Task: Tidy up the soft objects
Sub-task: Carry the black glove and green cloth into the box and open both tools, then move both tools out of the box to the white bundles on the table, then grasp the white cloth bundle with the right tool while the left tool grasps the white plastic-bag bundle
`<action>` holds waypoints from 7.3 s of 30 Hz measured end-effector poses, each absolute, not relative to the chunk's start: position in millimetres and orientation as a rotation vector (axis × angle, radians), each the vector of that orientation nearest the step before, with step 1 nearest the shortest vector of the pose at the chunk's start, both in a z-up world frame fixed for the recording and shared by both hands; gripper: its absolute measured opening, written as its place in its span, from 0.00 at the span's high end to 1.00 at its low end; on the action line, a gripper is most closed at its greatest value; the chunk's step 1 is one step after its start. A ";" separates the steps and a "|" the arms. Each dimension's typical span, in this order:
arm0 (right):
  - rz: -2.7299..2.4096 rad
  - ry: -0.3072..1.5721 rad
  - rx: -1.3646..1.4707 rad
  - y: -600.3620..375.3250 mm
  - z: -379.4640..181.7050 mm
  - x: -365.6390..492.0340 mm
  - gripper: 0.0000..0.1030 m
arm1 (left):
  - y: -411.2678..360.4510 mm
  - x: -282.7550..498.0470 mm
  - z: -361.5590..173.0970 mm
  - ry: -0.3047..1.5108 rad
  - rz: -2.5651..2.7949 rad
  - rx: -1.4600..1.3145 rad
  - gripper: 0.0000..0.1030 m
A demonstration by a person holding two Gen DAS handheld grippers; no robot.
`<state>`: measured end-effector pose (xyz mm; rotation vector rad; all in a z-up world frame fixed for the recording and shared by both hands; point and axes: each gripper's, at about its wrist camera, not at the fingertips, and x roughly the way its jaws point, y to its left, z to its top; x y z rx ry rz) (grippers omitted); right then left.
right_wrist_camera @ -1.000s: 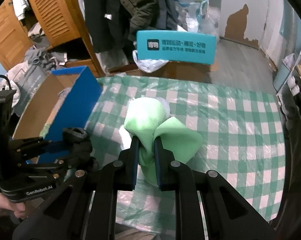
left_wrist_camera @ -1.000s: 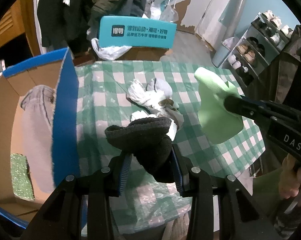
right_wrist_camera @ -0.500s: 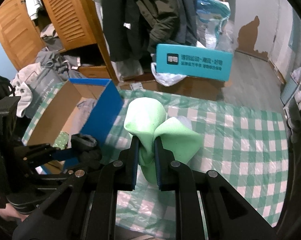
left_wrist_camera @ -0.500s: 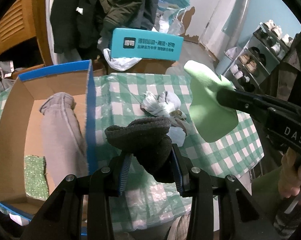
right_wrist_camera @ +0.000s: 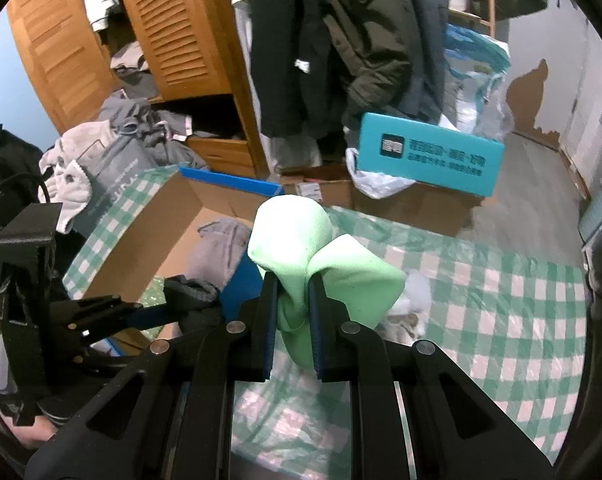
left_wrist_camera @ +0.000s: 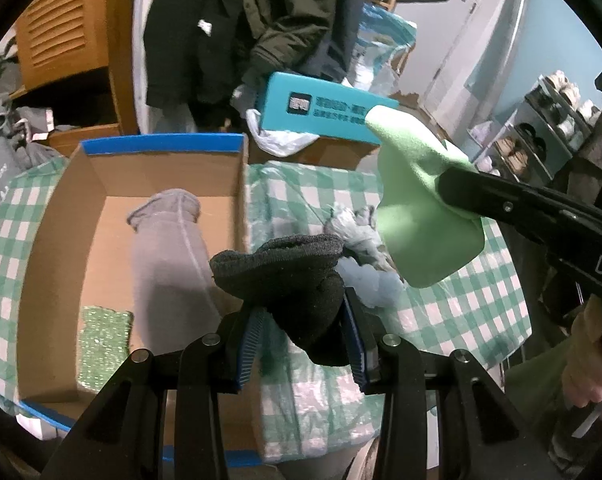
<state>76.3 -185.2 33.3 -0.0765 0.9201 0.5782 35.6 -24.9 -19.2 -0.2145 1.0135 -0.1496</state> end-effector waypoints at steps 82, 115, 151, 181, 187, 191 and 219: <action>0.609 1.068 -0.116 -123.1 -23.2 102.1 0.50 | 38.3 29.6 -42.0 1.070 -0.040 -0.329 0.38; 0.390 1.143 -0.024 -257.2 -70.7 128.9 0.50 | -66.4 93.4 -69.6 1.145 -0.157 -0.303 0.34; 0.383 1.359 0.014 -276.1 -165.4 149.5 0.85 | -106.7 128.8 -128.2 1.293 -0.184 -0.274 0.27; 0.280 1.305 0.054 -345.2 -129.4 86.0 0.43 | -131.6 133.1 -140.5 1.345 -0.152 -0.289 0.21; 0.297 1.266 0.032 -341.1 -125.6 98.5 0.39 | -139.1 141.3 -152.5 1.379 -0.146 -0.307 0.21; 0.301 1.269 0.009 -335.1 -131.5 100.3 0.37 | -146.3 144.5 -158.8 1.389 -0.151 -0.297 0.20; 0.329 1.289 -0.084 -312.5 -169.8 119.5 0.33 | -150.8 139.5 -161.3 1.347 -0.234 -0.155 0.56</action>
